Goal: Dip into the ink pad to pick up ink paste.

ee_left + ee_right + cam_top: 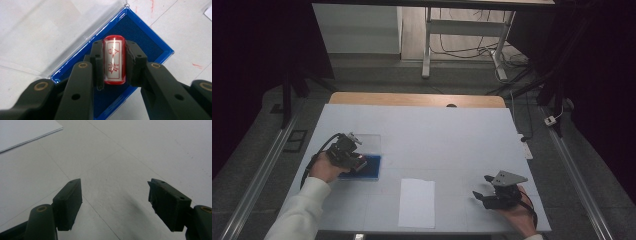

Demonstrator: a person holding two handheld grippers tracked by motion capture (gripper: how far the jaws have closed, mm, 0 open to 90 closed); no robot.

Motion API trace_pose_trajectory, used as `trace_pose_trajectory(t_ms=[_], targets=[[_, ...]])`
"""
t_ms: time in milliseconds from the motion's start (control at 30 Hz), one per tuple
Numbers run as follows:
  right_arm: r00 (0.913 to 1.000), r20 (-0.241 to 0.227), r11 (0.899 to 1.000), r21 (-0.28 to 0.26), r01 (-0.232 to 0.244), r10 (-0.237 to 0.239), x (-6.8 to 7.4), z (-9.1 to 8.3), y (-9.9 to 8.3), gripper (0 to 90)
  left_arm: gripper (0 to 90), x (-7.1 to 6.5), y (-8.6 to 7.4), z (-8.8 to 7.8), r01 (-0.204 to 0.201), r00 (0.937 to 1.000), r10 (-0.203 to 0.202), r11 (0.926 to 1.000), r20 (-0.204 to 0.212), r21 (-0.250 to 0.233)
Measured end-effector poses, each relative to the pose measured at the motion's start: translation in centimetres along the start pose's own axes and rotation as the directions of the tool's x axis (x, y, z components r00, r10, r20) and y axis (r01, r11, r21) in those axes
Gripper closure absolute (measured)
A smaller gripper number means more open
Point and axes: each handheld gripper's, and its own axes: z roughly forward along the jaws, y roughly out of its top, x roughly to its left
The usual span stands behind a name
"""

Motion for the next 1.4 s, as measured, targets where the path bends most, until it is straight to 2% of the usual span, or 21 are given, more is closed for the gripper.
trace_pose_trajectory(t_ms=[1100, 1167, 1200, 1233, 1267, 1333, 1400], targets=[[1.0, 0.005, 1.0, 0.008, 0.005, -0.005, 0.0, 0.2, 0.0, 27.0, 70.7, 0.1, -0.3, 0.1, 0.009, 0.9999, -0.008, 0.9996, 0.01, -0.027], [1.0, 0.006, 1.0, 0.004, 0.0, 0.0, 0.0, 0.1, 0.0, 27.0, 70.5, 0.3, -0.4, -0.2, -0.001, 0.9999, 0.002, 0.9989, 0.012, -0.046], [1.0, 0.006, 1.0, 0.001, -0.001, 0.001, 0.0, 0.1, 0.0, 27.0, 70.4, 0.4, -0.5, -0.5, 0.008, 0.9999, -0.007, 0.9979, 0.01, -0.065], [1.0, 0.005, 1.0, -0.003, -0.003, 0.003, 0.0, 0.0, 0.0, 26.9, 70.3, 0.3, -0.6, -0.8, 0.007, 0.9994, -0.009, 0.997, -0.033, -0.077], [1.0, 0.008, 1.0, -0.004, -0.003, 0.003, -0.1, 0.0, 0.0, 27.0, 70.3, 0.2, -0.6, -1.1, 0.009, 0.9992, -0.012, 0.9952, -0.038, -0.097], [1.0, 0.008, 1.0, -0.002, -0.003, 0.003, -0.2, 0.0, -0.1, 27.0, 70.3, 0.2, -0.4, -1.9, 0.014, 0.9999, -0.013, 0.9911, 0.01, -0.133], [0.9999, 0.009, 1.0, -0.002, -0.007, 0.007, -0.3, 0.0, -0.1, 27.0, 70.2, -0.2, 0.0, -2.6, -0.007, 0.9999, 0.008, 0.9907, 0.011, -0.136]])
